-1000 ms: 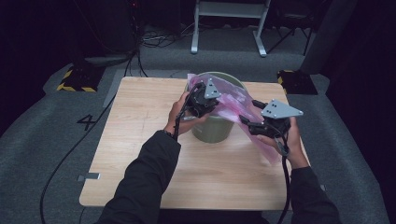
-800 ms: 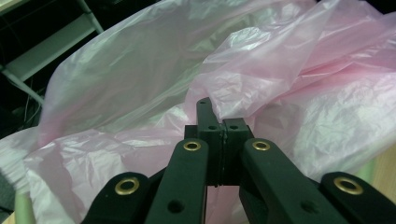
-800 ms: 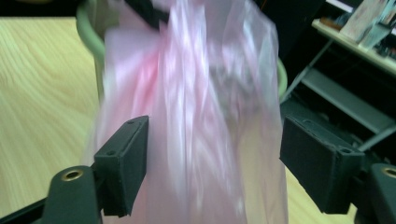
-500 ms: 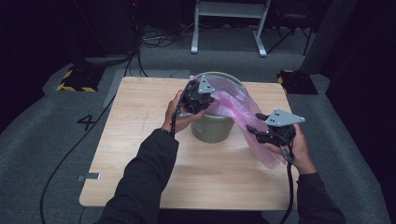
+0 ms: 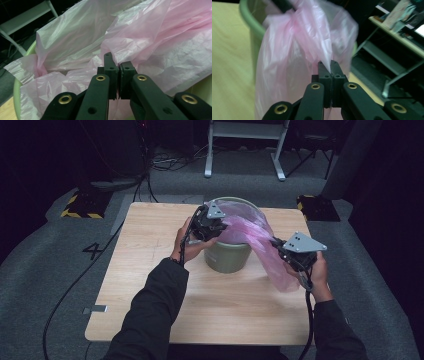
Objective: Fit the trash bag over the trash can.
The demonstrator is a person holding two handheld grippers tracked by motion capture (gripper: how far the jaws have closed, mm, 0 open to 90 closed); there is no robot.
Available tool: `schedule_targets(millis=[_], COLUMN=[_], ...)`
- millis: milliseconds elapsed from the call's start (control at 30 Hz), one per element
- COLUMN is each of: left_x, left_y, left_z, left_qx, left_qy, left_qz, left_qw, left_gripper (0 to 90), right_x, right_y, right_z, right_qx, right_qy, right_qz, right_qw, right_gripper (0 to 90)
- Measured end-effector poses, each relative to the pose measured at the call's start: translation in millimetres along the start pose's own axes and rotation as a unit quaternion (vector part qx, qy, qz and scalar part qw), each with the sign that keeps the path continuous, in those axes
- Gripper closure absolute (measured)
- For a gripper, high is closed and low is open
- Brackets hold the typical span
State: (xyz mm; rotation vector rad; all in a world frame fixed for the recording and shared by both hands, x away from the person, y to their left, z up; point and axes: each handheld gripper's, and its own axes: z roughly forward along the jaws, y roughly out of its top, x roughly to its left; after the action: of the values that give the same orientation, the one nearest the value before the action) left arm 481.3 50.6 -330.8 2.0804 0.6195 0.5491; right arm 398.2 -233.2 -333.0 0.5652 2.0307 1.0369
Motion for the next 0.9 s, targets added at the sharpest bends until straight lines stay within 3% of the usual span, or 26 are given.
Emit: schedule_targets(millis=[67,167,267,400,467,500,567,633,667,733,900], left_x=[-0.3,-1.4,-2.0,-4.1,-7.0,-9.0,-13.7,-18.0,-20.5,-22.5,-22.9], left_y=[0.2,1.2,1.9,5.1,7.7,9.4,13.7,17.1,18.2,18.9,15.8], left_z=[0.2,0.2,-1.0,-8.8,-13.0,-16.0,-16.9,-14.2,-12.2,-7.9,0.3], left_qx=[-0.002,-0.002,-0.004,-0.028,-0.041,-0.055,-0.056,-0.05,-0.045,-0.034,-0.006], left_qy=[-0.007,-0.004,0.007,0.003,0.018,0.013,0.021,0.014,0.023,0.007,0.004], left_qz=[0.0,0.002,0.001,-0.002,-0.003,-0.001,0.013,0.022,0.027,0.033,0.044], left_qw=[1.0,1.0,1.0,0.9996,0.999,0.9984,0.9981,0.9984,0.9983,0.9988,0.999], left_gripper=[85.9,83.3,71.0,43.2,32.5,27.6,25.8,26.6,32.8,51.9,82.0], right_x=[-2.7,-6.1,-7.5,-4.2,-2.2,-1.5,-0.5,1.6,3.6,6.7,11.0], right_y=[8.0,17.1,26.1,35.3,37.1,37.4,37.7,38.6,39.4,40.8,43.5], right_z=[-2.8,-5.8,-5.7,-1.7,1.4,2.7,6.8,9.2,10.5,11.3,13.1], right_qx=[-0.008,-0.022,-0.017,-0.006,0.0,0.001,0.002,0.003,0.001,-0.004,-0.014], right_qy=[-0.026,-0.047,-0.061,-0.059,-0.052,-0.053,-0.045,-0.036,-0.031,-0.02,-0.006], right_qz=[-0.005,-0.003,-0.019,-0.037,-0.043,-0.044,-0.04,-0.04,-0.041,-0.04,-0.036], right_qw=[0.9996,0.9987,0.9978,0.9976,0.9977,0.9976,0.9982,0.9986,0.9987,0.999,0.9992], right_gripper=[90.0,90.0,90.0,90.0,90.0,90.0,90.0,90.0,90.0,90.0,88.6])
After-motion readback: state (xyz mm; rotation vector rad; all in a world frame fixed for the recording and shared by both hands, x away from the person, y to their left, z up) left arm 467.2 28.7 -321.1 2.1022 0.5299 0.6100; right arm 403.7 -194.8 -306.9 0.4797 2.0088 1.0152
